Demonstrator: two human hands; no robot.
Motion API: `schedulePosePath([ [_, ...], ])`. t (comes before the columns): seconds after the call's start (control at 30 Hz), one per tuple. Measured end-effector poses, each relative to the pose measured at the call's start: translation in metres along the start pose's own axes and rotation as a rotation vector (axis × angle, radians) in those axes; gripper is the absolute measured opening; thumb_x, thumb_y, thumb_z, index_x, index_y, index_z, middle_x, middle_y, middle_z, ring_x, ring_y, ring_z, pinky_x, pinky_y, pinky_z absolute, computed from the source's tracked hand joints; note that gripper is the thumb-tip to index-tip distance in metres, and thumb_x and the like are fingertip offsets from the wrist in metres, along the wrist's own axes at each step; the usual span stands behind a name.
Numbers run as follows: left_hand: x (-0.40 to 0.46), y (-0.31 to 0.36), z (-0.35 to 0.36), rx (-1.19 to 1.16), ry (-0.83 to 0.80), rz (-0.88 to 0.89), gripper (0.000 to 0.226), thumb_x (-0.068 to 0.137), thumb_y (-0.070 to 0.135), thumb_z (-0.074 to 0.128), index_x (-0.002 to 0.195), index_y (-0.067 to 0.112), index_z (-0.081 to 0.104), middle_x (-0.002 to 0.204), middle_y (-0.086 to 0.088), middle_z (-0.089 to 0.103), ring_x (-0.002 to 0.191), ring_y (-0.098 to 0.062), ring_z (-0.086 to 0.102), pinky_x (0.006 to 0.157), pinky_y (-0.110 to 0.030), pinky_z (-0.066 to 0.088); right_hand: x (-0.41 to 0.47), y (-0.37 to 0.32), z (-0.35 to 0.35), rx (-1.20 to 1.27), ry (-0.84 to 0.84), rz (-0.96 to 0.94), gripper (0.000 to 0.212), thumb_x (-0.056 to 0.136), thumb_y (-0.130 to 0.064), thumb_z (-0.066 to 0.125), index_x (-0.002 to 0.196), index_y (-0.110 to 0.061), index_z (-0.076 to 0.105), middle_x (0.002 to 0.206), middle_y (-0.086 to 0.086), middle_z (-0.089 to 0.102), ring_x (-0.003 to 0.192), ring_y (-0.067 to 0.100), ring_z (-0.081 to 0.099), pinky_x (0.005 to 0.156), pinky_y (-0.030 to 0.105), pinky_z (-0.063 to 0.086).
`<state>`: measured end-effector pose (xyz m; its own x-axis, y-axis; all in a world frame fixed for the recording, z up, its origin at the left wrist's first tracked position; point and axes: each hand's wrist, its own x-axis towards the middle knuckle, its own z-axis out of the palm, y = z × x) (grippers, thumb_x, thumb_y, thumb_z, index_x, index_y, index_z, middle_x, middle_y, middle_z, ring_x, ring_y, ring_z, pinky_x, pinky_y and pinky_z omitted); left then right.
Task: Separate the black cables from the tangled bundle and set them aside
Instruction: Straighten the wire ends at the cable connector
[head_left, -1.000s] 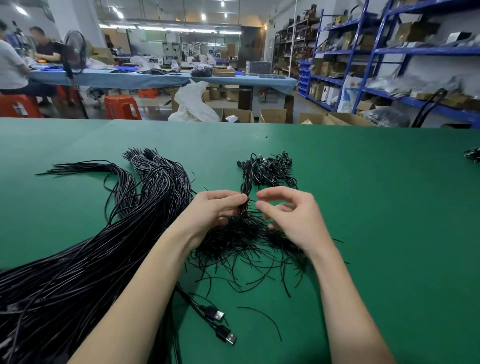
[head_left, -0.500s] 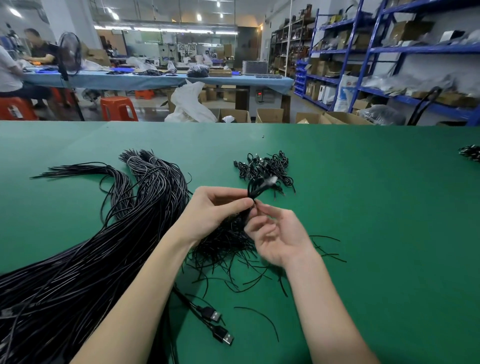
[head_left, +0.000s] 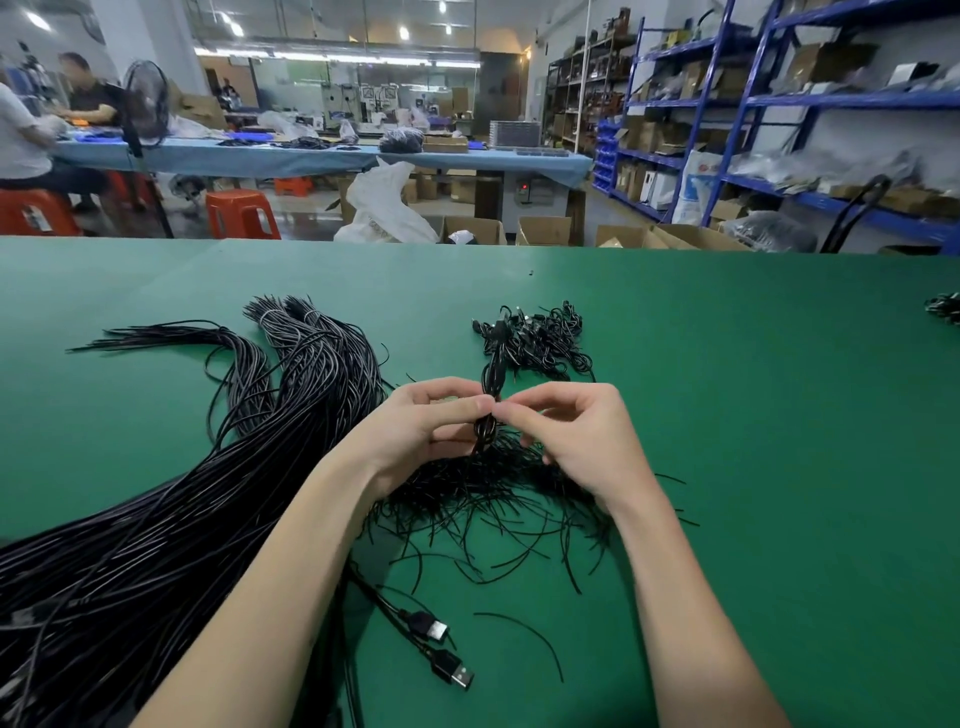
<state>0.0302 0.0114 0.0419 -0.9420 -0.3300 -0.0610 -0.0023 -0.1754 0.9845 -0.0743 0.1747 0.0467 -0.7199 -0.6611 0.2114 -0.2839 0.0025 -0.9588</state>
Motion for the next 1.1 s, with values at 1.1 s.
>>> schedulePosePath([
  [1.1,-0.001,-0.001,-0.002,0.192,-0.015,0.125,0.025,0.079,0.025,0.077,0.097,0.010,0.072,0.075,0.004,0.067,0.064,-0.005,0.059,0.060,-0.021,0.053,0.000,0.009,0.002,0.736,-0.271,0.559,0.007,0.081,-0.013,0.077,0.079,-0.007,0.078,0.076,0.005,0.069,0.059,0.007,0.064,0.046,0.012,0.051],
])
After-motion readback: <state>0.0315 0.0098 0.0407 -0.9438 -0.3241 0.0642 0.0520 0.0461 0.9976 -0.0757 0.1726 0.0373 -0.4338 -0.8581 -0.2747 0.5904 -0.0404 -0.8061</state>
